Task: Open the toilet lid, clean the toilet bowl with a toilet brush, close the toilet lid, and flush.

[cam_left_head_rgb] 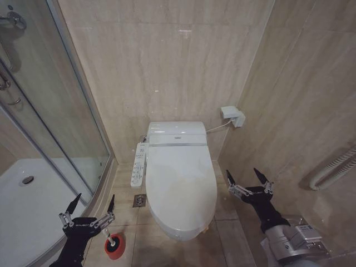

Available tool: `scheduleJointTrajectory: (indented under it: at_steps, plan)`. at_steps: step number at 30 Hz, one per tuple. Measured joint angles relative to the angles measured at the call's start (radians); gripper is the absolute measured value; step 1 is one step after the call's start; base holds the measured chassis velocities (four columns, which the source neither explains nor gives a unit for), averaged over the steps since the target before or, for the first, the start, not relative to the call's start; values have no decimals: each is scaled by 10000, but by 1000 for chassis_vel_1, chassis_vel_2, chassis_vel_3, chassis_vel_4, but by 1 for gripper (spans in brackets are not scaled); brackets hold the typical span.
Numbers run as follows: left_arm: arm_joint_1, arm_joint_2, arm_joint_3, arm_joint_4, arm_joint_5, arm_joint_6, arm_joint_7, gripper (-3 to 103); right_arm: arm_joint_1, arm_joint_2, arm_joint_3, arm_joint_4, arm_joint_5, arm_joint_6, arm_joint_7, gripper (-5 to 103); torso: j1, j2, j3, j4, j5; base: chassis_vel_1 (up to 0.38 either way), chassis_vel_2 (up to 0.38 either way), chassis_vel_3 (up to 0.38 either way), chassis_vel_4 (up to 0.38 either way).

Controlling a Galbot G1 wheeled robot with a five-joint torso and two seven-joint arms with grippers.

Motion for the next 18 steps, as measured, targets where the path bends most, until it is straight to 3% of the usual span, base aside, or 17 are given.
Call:
scheduleJointTrajectory:
  at_steps: [3,7,9,18]
  plan:
    - [-493,-347,-248,36,-141,455,354,100,0,0,0,1,0,0,0,100,0,0,0,1,1,0,0,0,0]
    - [-2086,-1469,-1067,183,-626,1963,1533,100,0,0,0,0,0,0,0,100,0,0,0,-1,0,0,0,0,0]
    - [-2370,-1662,-1206,210,-713,2232,1742,100,0,0,1,1,0,0,0,100,1,-1,1,-3,-1,0,0,0,0]
    - [-2543,-1803,-1302,248,-771,2306,1914,100,0,0,0,0,0,0,0,100,0,-1,0,0,0,0,0,0,0]
